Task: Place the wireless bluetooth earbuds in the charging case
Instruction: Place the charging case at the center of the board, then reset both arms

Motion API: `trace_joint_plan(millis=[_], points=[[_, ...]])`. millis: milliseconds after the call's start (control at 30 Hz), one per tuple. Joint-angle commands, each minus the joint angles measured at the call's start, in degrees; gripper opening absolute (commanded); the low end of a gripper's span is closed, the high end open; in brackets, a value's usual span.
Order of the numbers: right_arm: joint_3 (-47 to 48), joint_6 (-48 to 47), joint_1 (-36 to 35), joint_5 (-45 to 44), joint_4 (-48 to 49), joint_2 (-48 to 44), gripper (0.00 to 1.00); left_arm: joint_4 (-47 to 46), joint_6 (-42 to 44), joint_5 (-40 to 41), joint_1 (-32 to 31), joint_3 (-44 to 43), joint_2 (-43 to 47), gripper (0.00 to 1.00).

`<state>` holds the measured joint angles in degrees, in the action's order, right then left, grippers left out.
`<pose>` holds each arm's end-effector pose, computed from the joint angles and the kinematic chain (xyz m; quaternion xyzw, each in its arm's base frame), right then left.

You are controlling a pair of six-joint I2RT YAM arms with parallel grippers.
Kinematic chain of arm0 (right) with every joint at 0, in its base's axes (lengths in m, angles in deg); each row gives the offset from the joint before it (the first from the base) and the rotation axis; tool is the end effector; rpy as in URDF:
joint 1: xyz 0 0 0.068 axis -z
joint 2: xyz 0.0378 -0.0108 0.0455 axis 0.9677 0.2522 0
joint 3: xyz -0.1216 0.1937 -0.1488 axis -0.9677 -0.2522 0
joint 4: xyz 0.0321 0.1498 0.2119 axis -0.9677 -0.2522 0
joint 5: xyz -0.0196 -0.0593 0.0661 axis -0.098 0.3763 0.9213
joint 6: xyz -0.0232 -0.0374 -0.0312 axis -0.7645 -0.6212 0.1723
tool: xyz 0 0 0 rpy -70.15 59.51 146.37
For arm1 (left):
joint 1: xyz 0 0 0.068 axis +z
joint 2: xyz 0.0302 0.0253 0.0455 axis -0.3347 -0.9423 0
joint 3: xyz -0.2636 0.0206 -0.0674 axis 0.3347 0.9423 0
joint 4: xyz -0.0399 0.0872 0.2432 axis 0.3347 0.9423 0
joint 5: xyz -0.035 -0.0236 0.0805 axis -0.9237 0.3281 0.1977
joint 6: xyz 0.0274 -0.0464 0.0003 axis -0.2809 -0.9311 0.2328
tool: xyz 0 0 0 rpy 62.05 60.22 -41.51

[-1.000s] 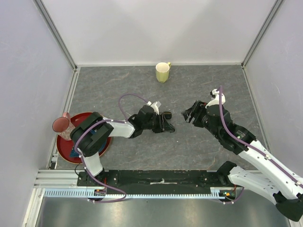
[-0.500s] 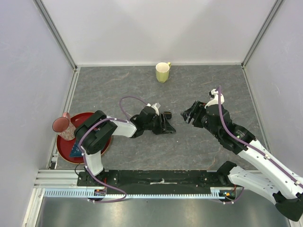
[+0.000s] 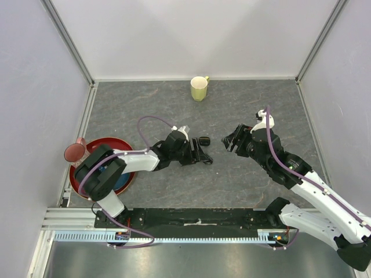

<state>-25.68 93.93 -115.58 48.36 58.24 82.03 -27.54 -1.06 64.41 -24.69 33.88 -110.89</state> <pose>0.1457 0.1107 0.3263 0.0998 0.8402 0.2658 0.4620 0.2298 -0.2340 0.1480 -0.0200 0.8973 -0.3840 0.2168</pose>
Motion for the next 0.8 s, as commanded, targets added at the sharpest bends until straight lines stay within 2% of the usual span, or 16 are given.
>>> trace_joint_plan(millis=[0,167,367,433,500,567,633,667,767], points=[[-0.3,-0.1,0.5,-1.5,0.6,-0.5,0.73,6.5,7.8,6.8,-0.5,1.8,9.3,0.78],[-0.3,-1.2,1.1,-2.7,0.6,-0.1,0.75,12.5,14.1,13.6,-0.9,3.2,19.8,0.85],[-0.6,-3.4,6.2,-3.8,-0.7,2.5,0.97,18.8,22.8,22.1,-0.9,4.2,31.3,0.87],[0.0,-4.7,9.1,-2.9,-1.8,4.6,0.98,21.4,25.6,23.5,-0.9,4.5,34.0,0.88],[1.3,-7.0,14.6,-1.5,-2.9,7.3,0.98,24.5,27.5,24.1,-0.8,4.8,38.7,0.91],[2.2,-8.4,21.1,2.7,-3.4,9.3,0.98,27.0,27.1,24.9,-0.8,4.5,42.2,1.0],[2.1,-10.3,25.7,6.3,-3.6,11.8,0.98,30.3,28.3,24.3,-0.8,4.0,43.8,1.0],[1.9,-11.1,30.6,11.8,-3.5,12.5,0.98,31.8,28.3,24.6,-0.8,3.2,44.4,1.0],[0.5,-13.1,38.9,23.0,-1.8,14.9,0.98,35.5,27.0,26.0,-0.7,1.9,46.6,1.0]])
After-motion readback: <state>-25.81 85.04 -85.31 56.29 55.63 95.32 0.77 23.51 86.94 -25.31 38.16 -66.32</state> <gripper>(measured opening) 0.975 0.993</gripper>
